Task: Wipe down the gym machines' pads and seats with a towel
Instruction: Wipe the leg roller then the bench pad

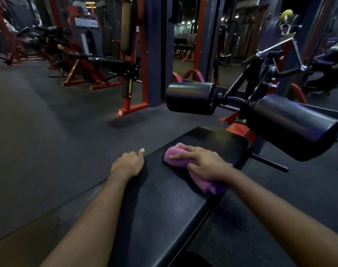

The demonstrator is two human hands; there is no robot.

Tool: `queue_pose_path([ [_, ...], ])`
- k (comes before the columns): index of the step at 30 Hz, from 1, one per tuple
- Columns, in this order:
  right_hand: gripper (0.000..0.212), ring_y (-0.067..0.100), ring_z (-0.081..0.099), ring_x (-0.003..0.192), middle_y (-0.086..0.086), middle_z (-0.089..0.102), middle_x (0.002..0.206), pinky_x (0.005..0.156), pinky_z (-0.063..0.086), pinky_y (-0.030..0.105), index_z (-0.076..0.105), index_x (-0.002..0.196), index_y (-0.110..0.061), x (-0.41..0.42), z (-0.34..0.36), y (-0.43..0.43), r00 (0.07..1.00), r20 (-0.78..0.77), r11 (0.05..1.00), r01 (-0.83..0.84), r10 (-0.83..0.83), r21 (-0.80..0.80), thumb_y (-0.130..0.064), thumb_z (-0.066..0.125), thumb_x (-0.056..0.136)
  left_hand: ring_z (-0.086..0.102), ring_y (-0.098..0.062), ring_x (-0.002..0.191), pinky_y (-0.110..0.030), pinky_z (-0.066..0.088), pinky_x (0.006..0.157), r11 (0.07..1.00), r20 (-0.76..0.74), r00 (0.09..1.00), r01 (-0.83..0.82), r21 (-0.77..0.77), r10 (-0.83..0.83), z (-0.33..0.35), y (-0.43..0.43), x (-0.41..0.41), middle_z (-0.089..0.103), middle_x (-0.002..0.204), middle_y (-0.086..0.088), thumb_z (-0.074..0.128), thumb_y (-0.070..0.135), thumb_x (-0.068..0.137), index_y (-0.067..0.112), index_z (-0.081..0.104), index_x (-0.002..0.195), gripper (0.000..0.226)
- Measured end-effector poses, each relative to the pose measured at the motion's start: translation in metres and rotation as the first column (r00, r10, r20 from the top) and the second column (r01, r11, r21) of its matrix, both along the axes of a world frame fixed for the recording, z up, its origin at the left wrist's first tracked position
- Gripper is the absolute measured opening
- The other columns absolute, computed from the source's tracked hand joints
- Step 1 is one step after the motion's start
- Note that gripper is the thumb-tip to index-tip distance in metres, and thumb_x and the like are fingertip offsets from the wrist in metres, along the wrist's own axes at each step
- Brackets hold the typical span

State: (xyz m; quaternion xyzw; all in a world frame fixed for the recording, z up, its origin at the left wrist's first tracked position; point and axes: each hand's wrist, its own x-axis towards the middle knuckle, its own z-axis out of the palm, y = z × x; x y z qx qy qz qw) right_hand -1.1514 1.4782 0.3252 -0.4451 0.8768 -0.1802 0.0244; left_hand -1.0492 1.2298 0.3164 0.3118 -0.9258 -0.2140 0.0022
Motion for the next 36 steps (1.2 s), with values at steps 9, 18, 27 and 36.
queue_pose_path([
  [9, 0.051, 0.023, 0.044, 0.14, -0.016, 0.034, 0.161, 0.11, 0.039, 0.042, 0.051, 0.136, -0.059, -0.04, 0.011, -0.072, 0.976, -0.061, 0.974, 0.214, -0.21, 0.075, -0.028, 0.047, 0.096, 0.041, -0.037, 0.14, -0.045, 0.032, 0.113, 0.999, 0.096, 0.995, 0.001, 0.032, -0.004, -0.007, -0.019, 0.024, 0.04, 0.155, -0.019, 0.012, 0.057, 0.106, 0.009, 0.042, 0.149, 0.071],
  [18, 0.059, 0.014, 0.041, 0.145, -0.01, 0.046, 0.156, 0.121, 0.029, 0.032, 0.059, 0.122, -0.062, -0.051, 0.009, -0.019, 0.984, 0.116, 0.987, 0.146, -0.138, -0.065, -0.016, 0.048, 0.087, 0.036, -0.036, 0.144, -0.044, 0.029, 0.118, 0.995, 0.086, 0.995, 0.037, 0.09, -0.044, -0.007, -0.026, 0.027, 0.035, 0.159, -0.019, 0.014, 0.057, 0.106, 0.009, 0.037, 0.152, 0.072],
  [27, 0.058, 0.008, 0.04, 0.14, -0.032, 0.029, 0.159, 0.106, 0.04, 0.042, 0.049, 0.131, -0.067, 0.056, 0.004, -0.068, 0.992, -0.005, 0.992, -0.123, 0.123, -0.009, -0.024, 0.048, 0.09, 0.038, -0.035, 0.143, -0.038, 0.031, 0.117, 0.991, 0.117, 0.993, 0.009, 0.133, -0.025, -0.019, -0.056, 0.042, 0.037, 0.156, -0.022, 0.019, 0.044, 0.108, 0.004, 0.045, 0.147, 0.062],
  [36, 0.051, 0.017, 0.042, 0.142, -0.023, 0.039, 0.157, 0.112, 0.036, 0.037, 0.058, 0.129, -0.059, -0.003, 0.022, -0.052, 0.969, 0.062, 0.971, 0.24, -0.239, -0.015, -0.024, 0.045, 0.095, 0.047, -0.037, 0.134, -0.046, 0.038, 0.111, 1.0, 0.098, 0.995, -0.021, 0.002, 0.02, -0.018, -0.057, 0.083, 0.047, 0.149, -0.019, 0.018, 0.046, 0.104, 0.013, 0.055, 0.137, 0.06],
])
